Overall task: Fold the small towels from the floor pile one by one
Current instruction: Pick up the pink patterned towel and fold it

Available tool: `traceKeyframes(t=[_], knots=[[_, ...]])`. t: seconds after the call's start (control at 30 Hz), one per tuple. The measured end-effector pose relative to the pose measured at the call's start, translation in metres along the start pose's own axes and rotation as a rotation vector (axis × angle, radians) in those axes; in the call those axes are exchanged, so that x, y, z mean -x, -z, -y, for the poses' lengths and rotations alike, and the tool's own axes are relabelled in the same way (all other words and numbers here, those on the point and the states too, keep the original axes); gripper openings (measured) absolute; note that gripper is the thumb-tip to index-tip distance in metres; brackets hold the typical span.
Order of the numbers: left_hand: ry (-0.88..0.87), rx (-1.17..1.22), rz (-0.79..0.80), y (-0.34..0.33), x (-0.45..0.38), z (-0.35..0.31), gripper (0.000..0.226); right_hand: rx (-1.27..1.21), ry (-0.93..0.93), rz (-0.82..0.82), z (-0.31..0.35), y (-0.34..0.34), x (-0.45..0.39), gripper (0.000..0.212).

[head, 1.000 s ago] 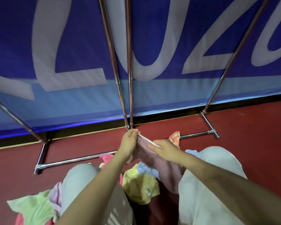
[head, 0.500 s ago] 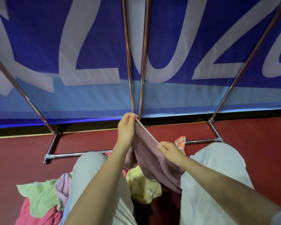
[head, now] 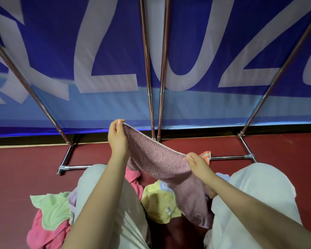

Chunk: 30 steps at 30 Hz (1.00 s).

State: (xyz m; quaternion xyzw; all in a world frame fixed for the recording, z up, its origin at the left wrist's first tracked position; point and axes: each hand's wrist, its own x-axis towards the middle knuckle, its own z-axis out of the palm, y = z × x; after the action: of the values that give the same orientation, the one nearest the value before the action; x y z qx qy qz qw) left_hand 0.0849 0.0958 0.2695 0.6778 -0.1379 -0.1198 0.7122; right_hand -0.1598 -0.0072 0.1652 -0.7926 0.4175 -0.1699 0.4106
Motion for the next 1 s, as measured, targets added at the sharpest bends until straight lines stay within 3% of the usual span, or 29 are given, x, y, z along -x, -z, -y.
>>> traceKeyframes(t=[0.13,0.23,0.4,0.7,1.0], knots=[[0.107,0.085,-0.014,-0.004,0.001,-0.002,0.022,-0.192,0.097,-0.086,0.059,0.026,-0.009,0.010],[0.166,0.042,0.097,-0.015,0.012,-0.004,0.019,-0.233,0.177,-0.115,0.096,0.041,-0.013,0.010],[0.088,-0.093,0.306,-0.035,0.029,0.002,0.024,-0.218,0.261,-0.114,0.123,0.057,-0.015,0.017],[0.054,-0.099,0.483,-0.078,0.062,0.017,0.024,-0.240,0.262,-0.079,0.076,0.054,-0.021,0.020],[0.105,-0.178,0.571,-0.131,0.093,0.058,0.031,-0.371,0.161,-0.163,0.027,0.074,-0.030,0.030]])
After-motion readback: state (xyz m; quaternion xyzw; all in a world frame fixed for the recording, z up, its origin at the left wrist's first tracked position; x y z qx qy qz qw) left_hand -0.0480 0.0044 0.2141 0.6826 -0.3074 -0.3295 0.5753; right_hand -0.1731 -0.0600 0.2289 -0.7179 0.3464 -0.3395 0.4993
